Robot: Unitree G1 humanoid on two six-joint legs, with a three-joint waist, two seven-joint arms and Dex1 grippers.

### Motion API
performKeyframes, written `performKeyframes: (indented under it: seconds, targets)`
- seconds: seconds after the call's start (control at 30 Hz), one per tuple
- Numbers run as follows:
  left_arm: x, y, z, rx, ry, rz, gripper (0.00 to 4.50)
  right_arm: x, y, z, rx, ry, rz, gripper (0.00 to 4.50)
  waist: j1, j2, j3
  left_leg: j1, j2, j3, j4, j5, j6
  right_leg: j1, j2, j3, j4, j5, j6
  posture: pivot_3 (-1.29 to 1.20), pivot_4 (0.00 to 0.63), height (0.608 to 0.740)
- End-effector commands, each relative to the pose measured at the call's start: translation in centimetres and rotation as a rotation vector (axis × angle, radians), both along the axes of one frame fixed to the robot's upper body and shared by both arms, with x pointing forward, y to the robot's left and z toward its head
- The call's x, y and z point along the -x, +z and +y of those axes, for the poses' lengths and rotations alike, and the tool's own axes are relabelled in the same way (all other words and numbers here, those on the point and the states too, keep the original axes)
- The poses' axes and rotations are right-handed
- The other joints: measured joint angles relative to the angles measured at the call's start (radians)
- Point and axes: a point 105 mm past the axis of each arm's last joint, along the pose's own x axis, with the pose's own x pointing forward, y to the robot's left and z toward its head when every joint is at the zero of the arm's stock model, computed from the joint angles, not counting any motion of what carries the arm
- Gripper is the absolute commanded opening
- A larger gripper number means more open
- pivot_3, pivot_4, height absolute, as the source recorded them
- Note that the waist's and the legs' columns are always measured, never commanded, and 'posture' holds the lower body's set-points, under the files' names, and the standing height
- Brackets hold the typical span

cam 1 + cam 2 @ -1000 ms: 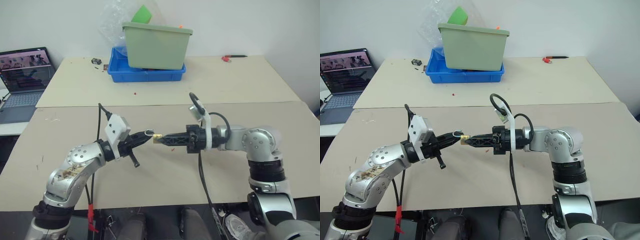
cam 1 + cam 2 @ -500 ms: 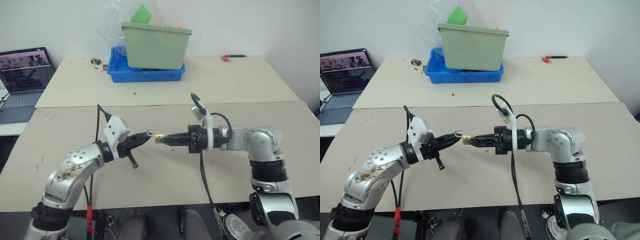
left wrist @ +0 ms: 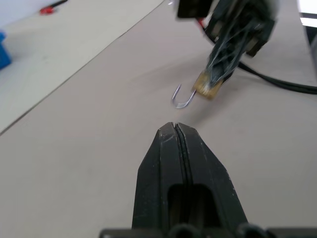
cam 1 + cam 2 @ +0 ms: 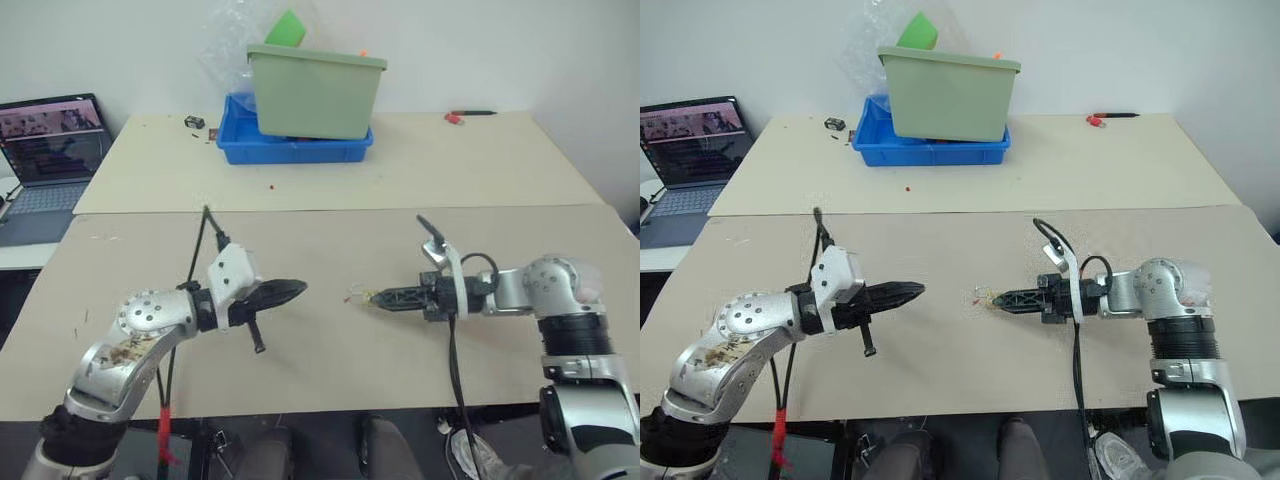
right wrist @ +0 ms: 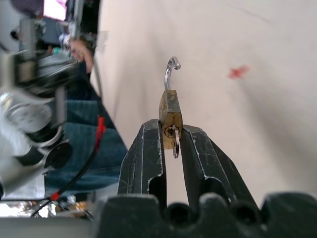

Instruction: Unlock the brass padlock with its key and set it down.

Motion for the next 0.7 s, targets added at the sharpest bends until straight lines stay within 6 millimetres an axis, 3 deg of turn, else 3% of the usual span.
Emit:
performKeyframes:
  seconds: [0.03, 0.17, 0.3, 0.43, 0.67, 0.7]
  targets:
    - [0.6, 0.8, -0.5, -0.017, -0.052, -0.05, 0.06, -1.2, 0.0, -0.5, 0.038, -0.054, -0.004, 0.16, -0.001, 0.0, 0.0, 0.0, 0.0, 0.0, 0.0, 0.0, 0.0, 0.0, 0.0, 0.0, 0.0, 0.0, 0.0, 0.0, 0.15, 0.74]
    - [0.1, -0.3, -0.3, -0.063, -0.056, -0.033, 0.06, -1.4, -1.3, -0.7, 0.072, -0.074, 0.036, 0.16, 0.003, 0.0, 0.0, 0.0, 0.0, 0.0, 0.0, 0.0, 0.0, 0.0, 0.001, 0.0, 0.0, 0.0, 0.0, 0.0, 0.15, 0.74]
    - [-1.6, -3.4, 0.6, -0.12, 0.011, 0.045, 0.06, -1.5, -1.6, -0.7, 0.062, -0.084, 0.059, 0.16, 0.003, 0.0, 0.0, 0.0, 0.0, 0.0, 0.0, 0.0, 0.0, 0.001, 0.001, 0.0, 0.0, 0.0, 0.0, 0.0, 0.15, 0.74]
    - [-2.6, -5.3, 0.9, -0.164, 0.005, 0.03, 0.06, -1.8, -1.6, -0.9, 0.059, -0.096, 0.061, 0.16, 0.003, 0.0, 0.0, 0.001, 0.0, 0.0, 0.0, 0.0, 0.0, 0.001, 0.001, -0.001, 0.0, 0.0, 0.0, 0.0, 0.15, 0.74]
    - [-3.8, -4.9, -1.9, -0.137, -0.074, -0.063, 0.06, -1.9, -1.9, -1.2, 0.071, -0.104, 0.07, 0.16, 0.004, 0.0, 0.0, 0.0, 0.0, 0.0, 0.001, 0.0, 0.0, 0.001, 0.0, -0.001, 0.0, 0.0, 0.0, 0.0, 0.15, 0.74]
    - [-3.8, -4.8, -2.2, -0.129, -0.076, -0.062, 0.01, -1.9, -1.9, -1.3, 0.074, -0.108, 0.071, 0.64, 0.004, 0.0, 0.0, 0.0, 0.0, 0.0, 0.001, 0.0, 0.0, 0.001, 0.0, -0.001, 0.0, 0.0, 0.0, 0.0, 0.15, 0.74]
